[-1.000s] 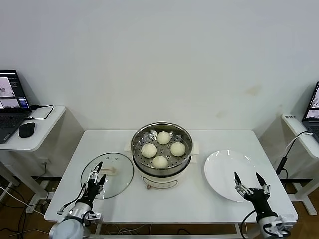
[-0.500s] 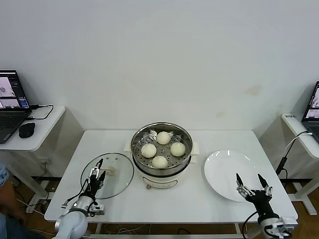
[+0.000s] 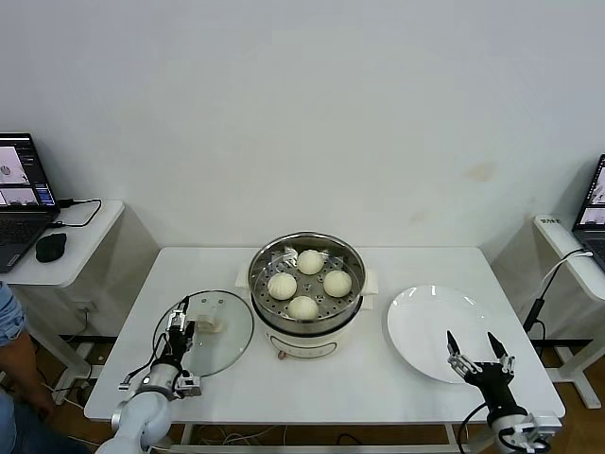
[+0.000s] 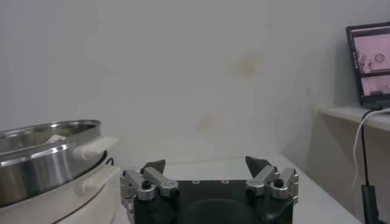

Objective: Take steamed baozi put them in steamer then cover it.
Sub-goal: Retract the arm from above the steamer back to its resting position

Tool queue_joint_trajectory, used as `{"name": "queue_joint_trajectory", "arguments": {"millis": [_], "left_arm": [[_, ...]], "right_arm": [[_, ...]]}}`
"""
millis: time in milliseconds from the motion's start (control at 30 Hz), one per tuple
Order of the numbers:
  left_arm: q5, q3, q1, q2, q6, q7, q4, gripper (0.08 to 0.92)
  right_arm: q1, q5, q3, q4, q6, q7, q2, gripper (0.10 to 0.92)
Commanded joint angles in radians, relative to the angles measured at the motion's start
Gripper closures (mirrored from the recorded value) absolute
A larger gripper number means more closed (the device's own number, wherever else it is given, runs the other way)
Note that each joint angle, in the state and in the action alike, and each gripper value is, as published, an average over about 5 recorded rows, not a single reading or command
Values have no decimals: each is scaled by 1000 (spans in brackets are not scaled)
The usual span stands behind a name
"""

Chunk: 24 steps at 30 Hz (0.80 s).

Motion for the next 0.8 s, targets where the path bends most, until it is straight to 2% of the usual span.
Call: {"name": "queue_joint_trajectory", "arguments": {"millis": [33,700,800], "left_arm": [[-11,17,-35,-10,37,0,33,177],[-42,28,-100,-51,40,-38,140,177],[-44,28,-96,-50,38,-37,142,203]], "right_arm": [[2,0,1,-7,1,-1,-1,202],[27,3,3,-42,-6,-5,-9,202],[32,4,1,-46,-9,-5,-12,203]]}}
